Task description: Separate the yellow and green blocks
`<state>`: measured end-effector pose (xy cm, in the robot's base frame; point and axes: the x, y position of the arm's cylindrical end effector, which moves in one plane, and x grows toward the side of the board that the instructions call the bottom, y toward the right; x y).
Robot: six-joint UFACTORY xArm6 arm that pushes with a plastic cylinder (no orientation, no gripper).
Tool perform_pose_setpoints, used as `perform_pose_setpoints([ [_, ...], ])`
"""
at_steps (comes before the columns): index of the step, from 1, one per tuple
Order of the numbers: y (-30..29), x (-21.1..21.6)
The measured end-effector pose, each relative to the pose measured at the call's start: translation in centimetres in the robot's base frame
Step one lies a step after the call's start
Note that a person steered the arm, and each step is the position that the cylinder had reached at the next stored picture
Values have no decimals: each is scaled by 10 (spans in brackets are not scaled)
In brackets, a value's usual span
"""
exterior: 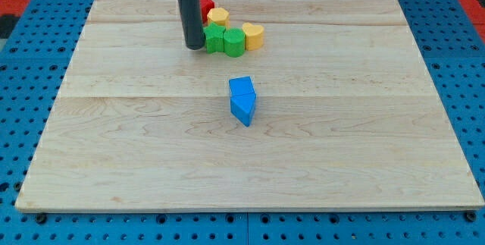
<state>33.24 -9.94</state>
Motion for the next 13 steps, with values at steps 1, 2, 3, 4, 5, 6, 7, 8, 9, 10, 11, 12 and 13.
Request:
perform_pose_setpoints([
  [1,-30,-13],
  [2,-10,-32],
  [3,15,-43],
  [4,47,-50],
  [5,80,-56],
  [6,92,-27],
  [7,85,-1],
  [8,94,25],
  [9,134,22],
  [10,130,-22],
  [11,135,-34],
  [12,106,2],
  [13,65,-26],
])
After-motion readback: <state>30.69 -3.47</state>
